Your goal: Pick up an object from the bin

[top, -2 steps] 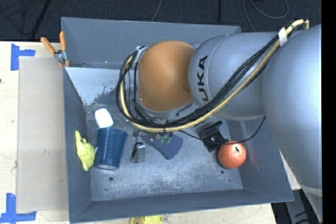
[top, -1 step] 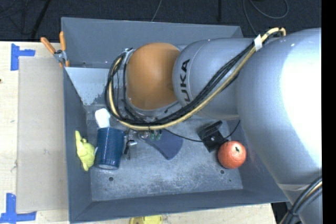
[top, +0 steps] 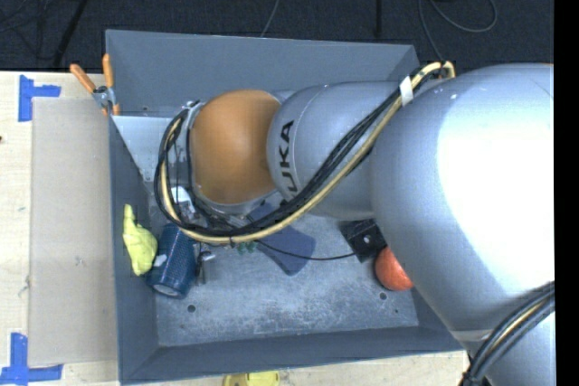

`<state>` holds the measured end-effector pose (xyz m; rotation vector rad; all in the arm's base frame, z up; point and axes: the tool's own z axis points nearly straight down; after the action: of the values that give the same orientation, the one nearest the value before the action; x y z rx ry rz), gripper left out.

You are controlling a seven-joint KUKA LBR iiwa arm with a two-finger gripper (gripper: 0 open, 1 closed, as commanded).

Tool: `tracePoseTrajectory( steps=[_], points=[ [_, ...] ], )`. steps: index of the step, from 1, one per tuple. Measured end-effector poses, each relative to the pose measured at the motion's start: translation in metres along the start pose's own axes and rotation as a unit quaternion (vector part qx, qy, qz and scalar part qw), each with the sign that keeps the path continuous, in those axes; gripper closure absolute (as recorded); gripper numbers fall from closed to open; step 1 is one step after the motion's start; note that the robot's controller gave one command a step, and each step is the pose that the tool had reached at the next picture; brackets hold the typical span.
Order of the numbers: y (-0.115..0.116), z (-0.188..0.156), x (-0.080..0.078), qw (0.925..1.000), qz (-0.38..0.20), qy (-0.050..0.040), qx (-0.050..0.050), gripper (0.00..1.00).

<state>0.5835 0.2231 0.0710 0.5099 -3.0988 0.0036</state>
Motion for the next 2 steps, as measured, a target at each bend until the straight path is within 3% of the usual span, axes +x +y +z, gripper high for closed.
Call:
tracePoseTrajectory(
  steps=[1, 2],
  points=[
    [0.0, 0.0, 0.0, 1.0, 0.001, 0.0, 0.0, 1.0],
    [-0.005, -0.052, -0.007, 0.9999, -0.012, 0.0018, -0.001, 1.0]
  ],
)
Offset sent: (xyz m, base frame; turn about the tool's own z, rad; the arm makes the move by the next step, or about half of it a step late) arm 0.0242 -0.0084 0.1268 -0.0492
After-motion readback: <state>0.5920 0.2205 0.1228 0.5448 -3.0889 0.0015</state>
